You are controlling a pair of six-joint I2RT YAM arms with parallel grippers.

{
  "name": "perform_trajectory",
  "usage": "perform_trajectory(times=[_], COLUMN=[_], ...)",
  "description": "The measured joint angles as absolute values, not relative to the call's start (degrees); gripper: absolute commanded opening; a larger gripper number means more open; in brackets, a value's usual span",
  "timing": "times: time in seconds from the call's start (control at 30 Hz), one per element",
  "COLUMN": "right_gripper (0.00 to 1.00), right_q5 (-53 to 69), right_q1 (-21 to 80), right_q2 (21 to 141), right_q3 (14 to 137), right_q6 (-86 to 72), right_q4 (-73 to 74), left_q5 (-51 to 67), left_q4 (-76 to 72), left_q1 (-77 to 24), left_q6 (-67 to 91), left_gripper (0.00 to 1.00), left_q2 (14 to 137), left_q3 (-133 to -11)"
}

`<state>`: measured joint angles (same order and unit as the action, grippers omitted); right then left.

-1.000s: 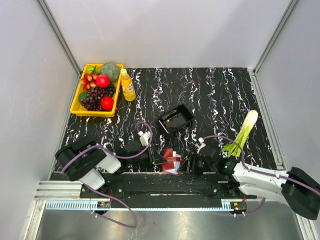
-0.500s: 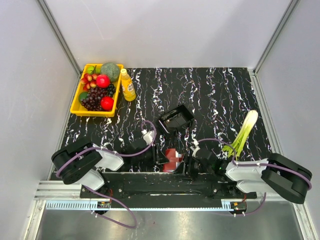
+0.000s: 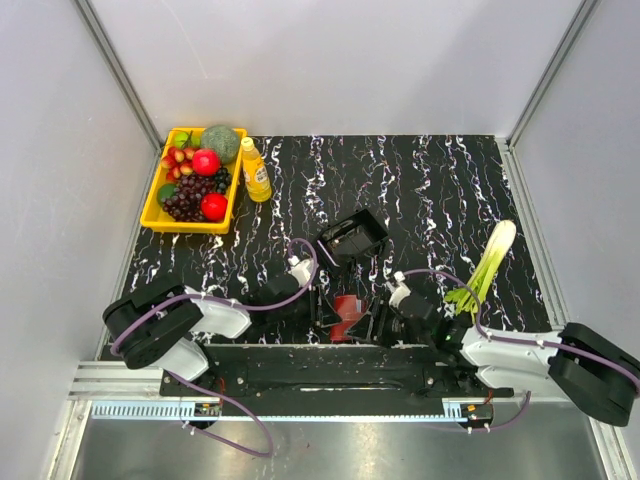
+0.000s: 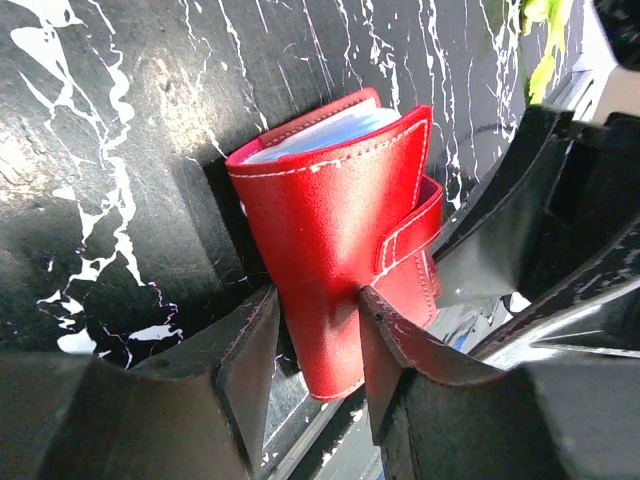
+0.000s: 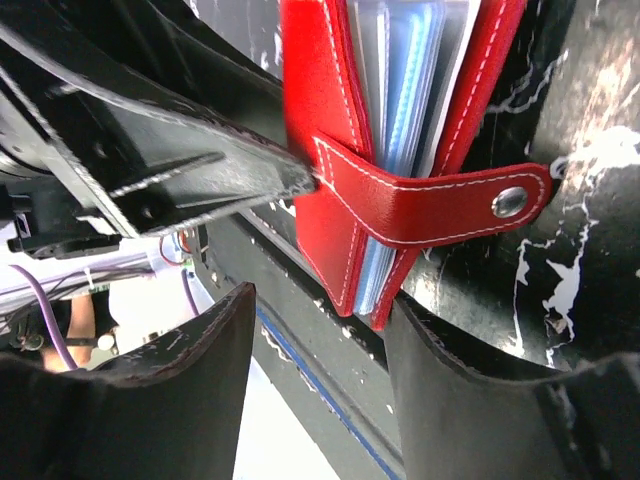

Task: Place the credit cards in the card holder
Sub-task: Close the card holder at the center of the board.

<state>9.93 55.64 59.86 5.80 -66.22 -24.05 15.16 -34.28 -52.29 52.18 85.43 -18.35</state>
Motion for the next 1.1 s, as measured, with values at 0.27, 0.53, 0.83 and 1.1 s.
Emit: perform_trajectory(times=[0.27,0.53,0.83,1.1], right_gripper=[0.6,0.47,0.22,0.09], right_q5=[5.6,5.1,2.8,0.0], right_q1=[55.5,55.4,55.4,56.9], right_q2=[61.8,68.8,63.5,65.3], right_q3=[9.9,14.1,15.6,22.2], right_q6=[-62.2,-58.2,-54.8,-48.7], right_q4=[-21.1,-23.3,-15.9,-5.5], left_q5=[15.2,14.3,12.6,11.2], left_q4=[-35.2,-37.0,-35.5,-33.7], left_q1=[-52.6,-52.7,-53.1,-53.2], left_q6=[51.9,52.1,52.3,52.4], left_gripper=[0.44,0.45,0.46,0.5], left_q2=[86.2,85.9,84.2,82.8], left_q3=[-18.8,-17.7,-17.2,-17.2])
